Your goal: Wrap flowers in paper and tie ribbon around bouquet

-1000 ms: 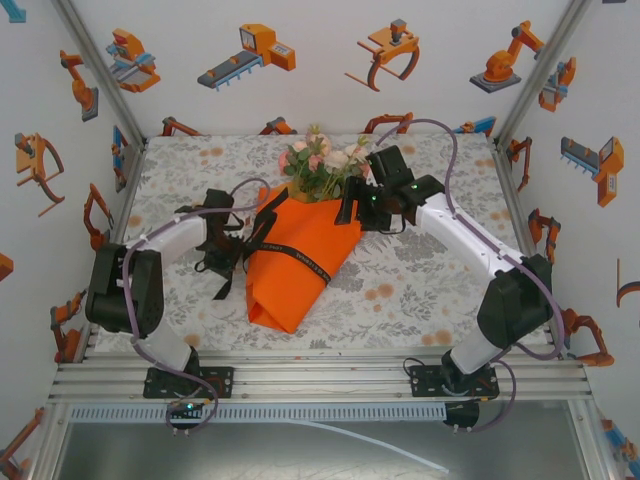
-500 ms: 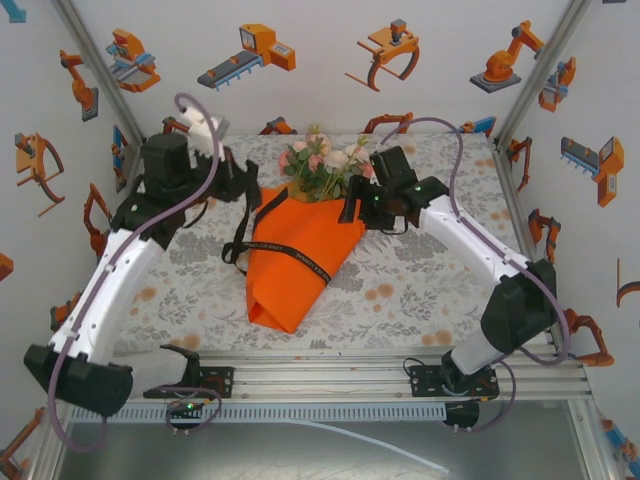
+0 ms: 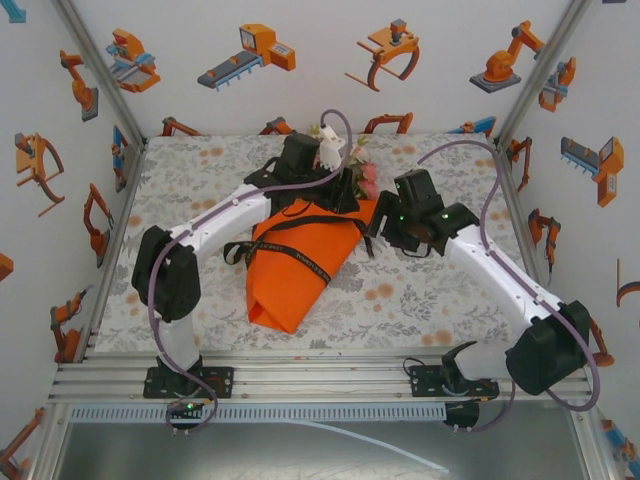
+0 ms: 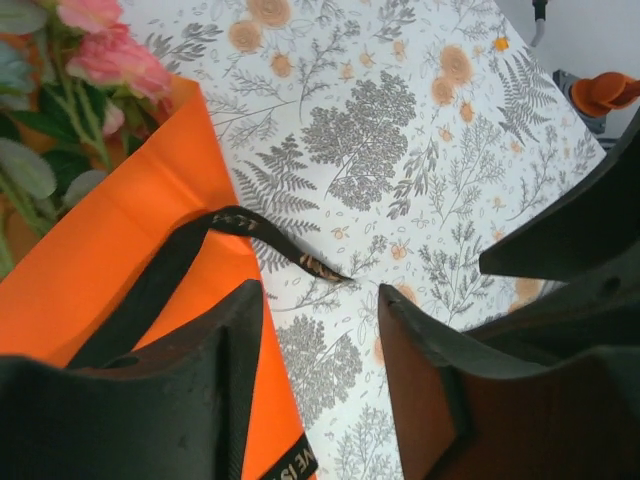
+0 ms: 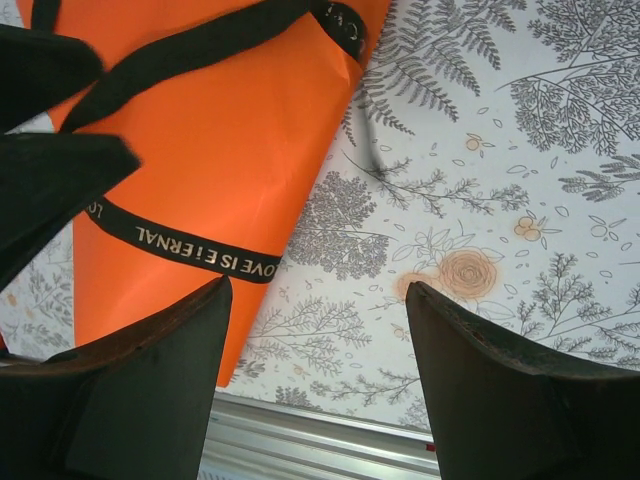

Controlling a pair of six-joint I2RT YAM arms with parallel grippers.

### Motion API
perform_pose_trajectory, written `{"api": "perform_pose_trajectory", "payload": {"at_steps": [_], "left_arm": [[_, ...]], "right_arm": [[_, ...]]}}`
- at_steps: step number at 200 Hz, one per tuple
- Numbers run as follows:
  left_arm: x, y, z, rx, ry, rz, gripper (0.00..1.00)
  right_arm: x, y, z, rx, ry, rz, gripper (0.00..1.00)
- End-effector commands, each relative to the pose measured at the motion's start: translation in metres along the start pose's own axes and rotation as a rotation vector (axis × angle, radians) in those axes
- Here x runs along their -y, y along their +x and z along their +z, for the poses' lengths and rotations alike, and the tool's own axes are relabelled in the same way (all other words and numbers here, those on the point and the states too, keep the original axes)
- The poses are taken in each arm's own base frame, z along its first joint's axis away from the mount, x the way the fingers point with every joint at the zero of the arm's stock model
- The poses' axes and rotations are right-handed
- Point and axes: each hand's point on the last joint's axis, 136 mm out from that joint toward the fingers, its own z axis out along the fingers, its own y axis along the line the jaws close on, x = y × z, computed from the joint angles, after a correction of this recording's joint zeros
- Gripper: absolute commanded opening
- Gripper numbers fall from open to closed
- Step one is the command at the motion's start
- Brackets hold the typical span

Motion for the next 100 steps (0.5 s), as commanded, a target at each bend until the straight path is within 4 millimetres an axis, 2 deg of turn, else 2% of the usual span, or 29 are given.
{"api": "perform_pose_trajectory", "payload": {"at_steps": [1,13,26,47,56,76,100], "left_arm": [[-0.011,-0.059,-0.083,0.205,-0.096,0.044,0.52],[-0.046,-0.055,-0.112,0.219,-0.212,-0.047,0.54],[-0.096,-0.034,-0.142,0.185,-0.395,-0.163,0.54],[-0.179,0.028,-0.192,0.057,-0.715,-0.422,0.52],[-0.205,0.055,-0.208,0.0,-0.797,-0.532,0.5],[-0.234,0.095,-0.219,-0.086,-0.833,-0.664,0.5],[-0.244,0.124,-0.211,-0.175,-0.815,-0.692,0.51]], "right_arm": [[-0.006,-0.01,0.001,0.041,-0.031,-0.027,0.65],[-0.019,-0.015,0.007,0.043,-0.078,-0.079,0.65],[-0.032,-0.022,0.016,0.046,-0.112,-0.14,0.65],[-0.052,-0.034,0.039,0.054,-0.142,-0.318,0.65],[-0.053,-0.04,0.051,0.061,-0.114,-0.403,0.66],[-0.04,-0.052,0.081,0.053,0.005,-0.543,0.68],[-0.023,-0.046,0.122,-0.061,0.08,-0.625,0.69]]}}
